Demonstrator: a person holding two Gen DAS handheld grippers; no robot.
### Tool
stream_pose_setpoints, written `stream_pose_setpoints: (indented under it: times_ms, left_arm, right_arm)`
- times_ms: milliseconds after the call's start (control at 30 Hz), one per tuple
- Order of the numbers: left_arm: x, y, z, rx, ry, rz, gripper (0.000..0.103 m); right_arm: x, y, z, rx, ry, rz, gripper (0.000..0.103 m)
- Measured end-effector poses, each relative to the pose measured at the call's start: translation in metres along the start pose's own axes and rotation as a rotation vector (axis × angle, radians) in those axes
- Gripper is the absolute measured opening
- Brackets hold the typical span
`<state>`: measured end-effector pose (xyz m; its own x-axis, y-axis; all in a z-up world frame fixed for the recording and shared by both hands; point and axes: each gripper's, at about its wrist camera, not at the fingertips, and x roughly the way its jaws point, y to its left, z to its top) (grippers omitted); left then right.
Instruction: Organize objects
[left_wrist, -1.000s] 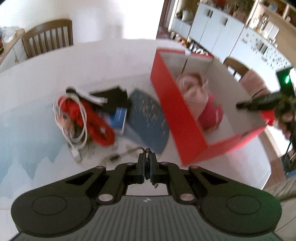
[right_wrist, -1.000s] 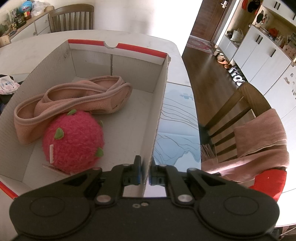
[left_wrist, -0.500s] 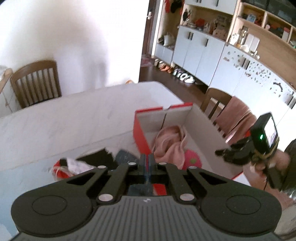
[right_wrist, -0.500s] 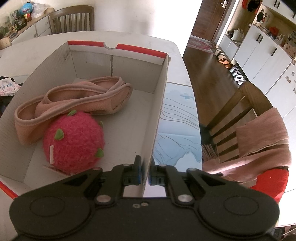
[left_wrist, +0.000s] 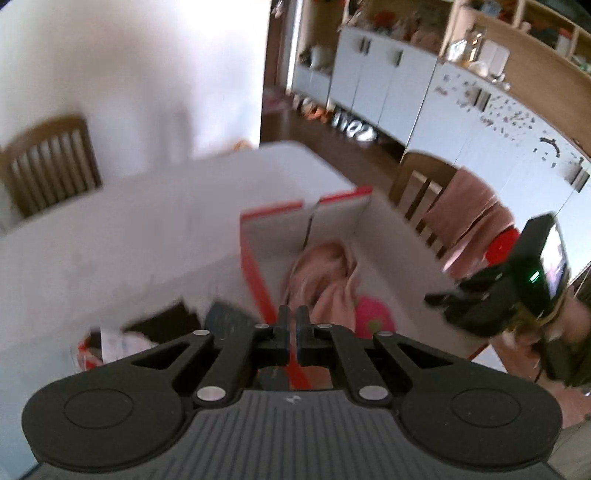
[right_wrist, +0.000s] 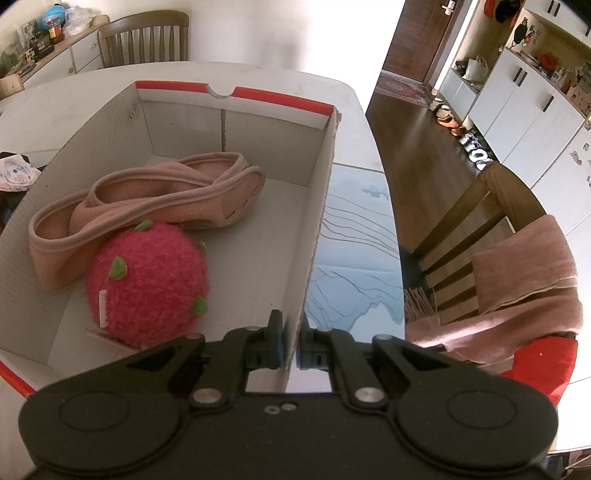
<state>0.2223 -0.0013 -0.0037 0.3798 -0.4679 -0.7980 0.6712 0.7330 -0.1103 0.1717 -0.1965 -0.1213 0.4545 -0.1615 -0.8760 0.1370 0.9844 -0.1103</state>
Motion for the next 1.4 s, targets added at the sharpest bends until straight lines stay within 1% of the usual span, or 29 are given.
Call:
stream_pose_setpoints:
  times_ms: [67, 167, 200, 233, 267, 300, 333, 367, 500, 633, 767, 900, 967, 1000, 1033, 1167, 1200, 1233, 1267, 1300, 1333, 1400]
  left_arm:
    - [0.007, 0.009, -0.012, -0.018, 0.025, 0.022, 0.003]
    - [0.017, 0.019, -0.032, -0.029, 0.069, 0.059, 0.008]
    - [0.021, 0.022, -0.040, -0.035, 0.088, 0.061, 0.013]
    - [0.024, 0.025, -0.047, -0.042, 0.103, 0.064, 0.024]
    - [0.027, 0.027, -0.054, -0.046, 0.117, 0.068, 0.031]
    - [0.030, 0.028, -0.061, -0.044, 0.128, 0.068, 0.049]
    - [0.032, 0.029, -0.068, -0.041, 0.132, 0.063, 0.062]
    - [0.034, 0.028, -0.075, -0.040, 0.130, 0.060, 0.063]
    - [0.052, 0.027, -0.091, -0.032, 0.167, 0.051, 0.063]
    - [0.075, 0.023, -0.104, 0.010, 0.214, 0.094, 0.063]
    - [0.092, 0.030, -0.111, -0.005, 0.250, 0.108, 0.063]
    - [0.100, 0.034, -0.111, -0.006, 0.273, 0.114, 0.061]
    - [0.104, 0.034, -0.110, 0.004, 0.282, 0.120, 0.050]
    - [0.106, 0.034, -0.111, 0.008, 0.284, 0.123, 0.042]
    - [0.108, 0.033, -0.111, 0.009, 0.288, 0.124, 0.040]
    - [0.111, 0.032, -0.110, 0.017, 0.292, 0.125, 0.039]
    - [0.111, 0.032, -0.109, 0.015, 0.291, 0.125, 0.037]
    - [0.111, 0.031, -0.109, 0.017, 0.291, 0.124, 0.032]
    - [0.111, 0.031, -0.108, 0.021, 0.292, 0.124, 0.030]
    - [0.112, 0.030, -0.107, 0.023, 0.294, 0.120, 0.021]
    - [0.112, 0.029, -0.107, 0.023, 0.293, 0.121, 0.017]
    - [0.112, 0.029, -0.108, 0.011, 0.296, 0.115, 0.015]
  right_arm:
    - [0.001, -0.001, 0.000, -0.001, 0.001, 0.002, 0.005]
    - [0.002, -0.001, 0.001, -0.001, 0.004, 0.004, 0.005]
    - [0.002, -0.002, 0.001, 0.003, 0.006, 0.005, 0.005]
    - [0.002, -0.002, 0.002, 0.004, 0.009, 0.007, 0.005]
    - [0.001, -0.003, 0.002, 0.004, 0.010, 0.008, 0.005]
    - [0.001, -0.003, 0.002, 0.003, 0.010, 0.007, 0.004]
    - [0.001, -0.003, 0.002, 0.002, 0.009, 0.005, 0.004]
    - [0.002, -0.004, 0.003, 0.005, 0.011, 0.003, 0.004]
    - [0.002, -0.010, 0.003, 0.011, 0.016, -0.002, 0.005]
    - [0.001, -0.012, 0.004, 0.012, 0.019, -0.008, 0.005]
    - [0.000, -0.012, 0.004, 0.009, 0.019, -0.009, 0.005]
    - [0.000, -0.012, 0.004, 0.009, 0.019, -0.009, 0.005]
    - [0.000, -0.012, 0.004, 0.010, 0.019, -0.008, 0.005]
    - [0.000, -0.012, 0.004, 0.010, 0.019, -0.009, 0.005]
    - [0.000, -0.012, 0.004, 0.009, 0.019, -0.009, 0.005]
    - [0.000, -0.012, 0.004, 0.010, 0.019, -0.009, 0.005]
    - [0.000, -0.012, 0.004, 0.009, 0.019, -0.009, 0.005]
    - [-0.001, -0.012, 0.005, 0.009, 0.019, -0.009, 0.005]
    - [0.000, -0.012, 0.004, 0.009, 0.019, -0.009, 0.005]
    - [0.000, -0.012, 0.004, 0.010, 0.019, -0.009, 0.005]
    - [0.000, -0.012, 0.004, 0.011, 0.019, -0.008, 0.005]
    - [0.000, -0.012, 0.004, 0.010, 0.019, -0.009, 0.005]
